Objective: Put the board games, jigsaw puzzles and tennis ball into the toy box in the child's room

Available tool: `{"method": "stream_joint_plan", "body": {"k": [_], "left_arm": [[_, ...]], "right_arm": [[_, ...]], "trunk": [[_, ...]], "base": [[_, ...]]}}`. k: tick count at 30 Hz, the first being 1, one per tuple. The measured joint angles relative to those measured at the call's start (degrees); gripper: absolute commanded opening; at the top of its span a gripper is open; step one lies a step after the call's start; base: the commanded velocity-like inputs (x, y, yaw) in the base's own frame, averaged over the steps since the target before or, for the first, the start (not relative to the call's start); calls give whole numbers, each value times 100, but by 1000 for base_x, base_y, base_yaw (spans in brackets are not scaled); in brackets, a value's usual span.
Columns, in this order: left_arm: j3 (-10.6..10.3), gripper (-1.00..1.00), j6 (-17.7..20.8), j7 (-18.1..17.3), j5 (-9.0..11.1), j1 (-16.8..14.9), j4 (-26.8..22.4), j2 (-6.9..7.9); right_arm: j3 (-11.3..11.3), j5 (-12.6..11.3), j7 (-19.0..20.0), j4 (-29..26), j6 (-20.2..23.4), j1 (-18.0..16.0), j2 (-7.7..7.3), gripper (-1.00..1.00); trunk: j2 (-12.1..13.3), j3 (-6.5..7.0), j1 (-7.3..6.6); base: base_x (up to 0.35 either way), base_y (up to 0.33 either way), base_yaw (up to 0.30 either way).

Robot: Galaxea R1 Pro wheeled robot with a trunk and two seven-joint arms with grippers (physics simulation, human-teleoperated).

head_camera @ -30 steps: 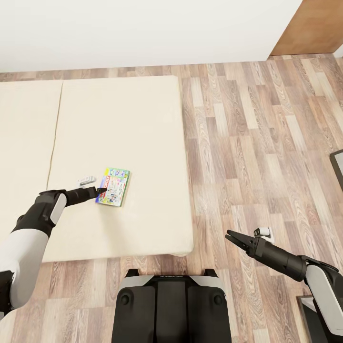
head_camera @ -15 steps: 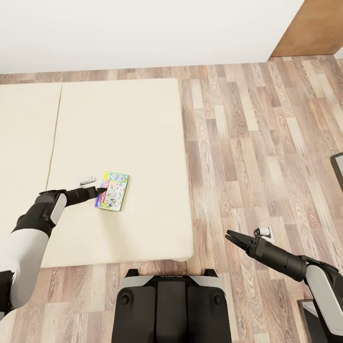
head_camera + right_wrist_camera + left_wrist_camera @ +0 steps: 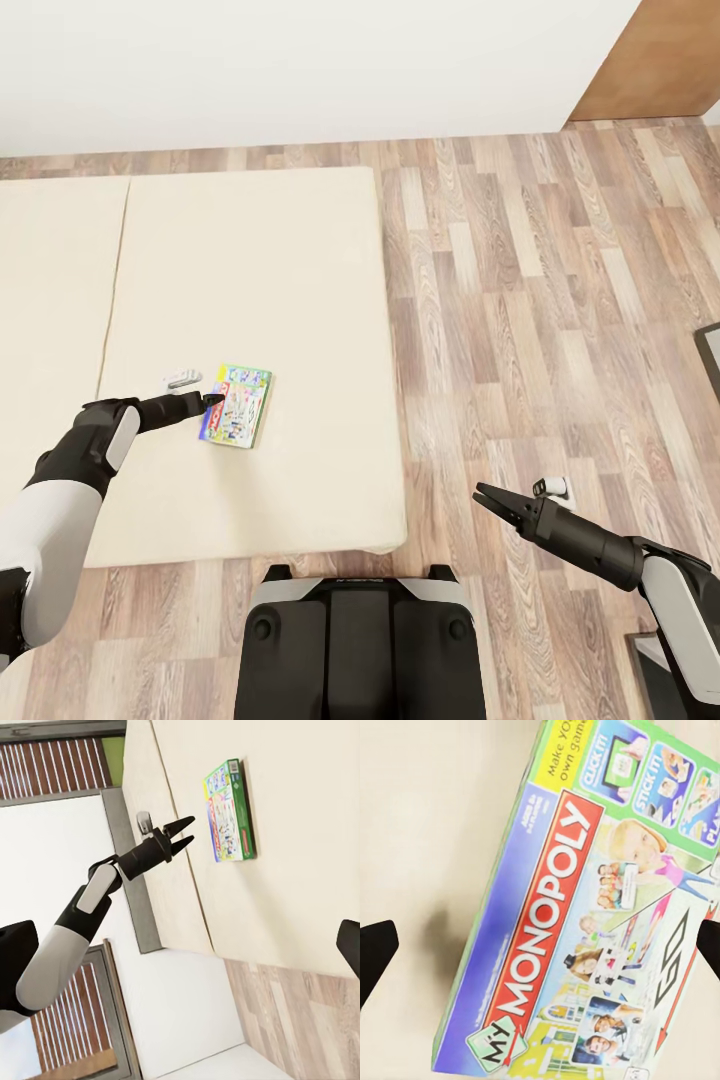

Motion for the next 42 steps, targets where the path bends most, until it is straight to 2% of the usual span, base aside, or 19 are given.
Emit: {"method": "stream_joint_plan", "body": {"k": [13,42], "left_arm": [[9,100,-9,23,-1,0,7,-2],[-20,100,-250,28,-14,2,211,-17]], "right_arm": [[-1,1,0,0,0,0,0,100],[-8,1,0,0,0,0,0,100]], "trunk": [[0,-25,1],[0,-287,1]], "base": [[5,0,0],[0,0,0]]}}
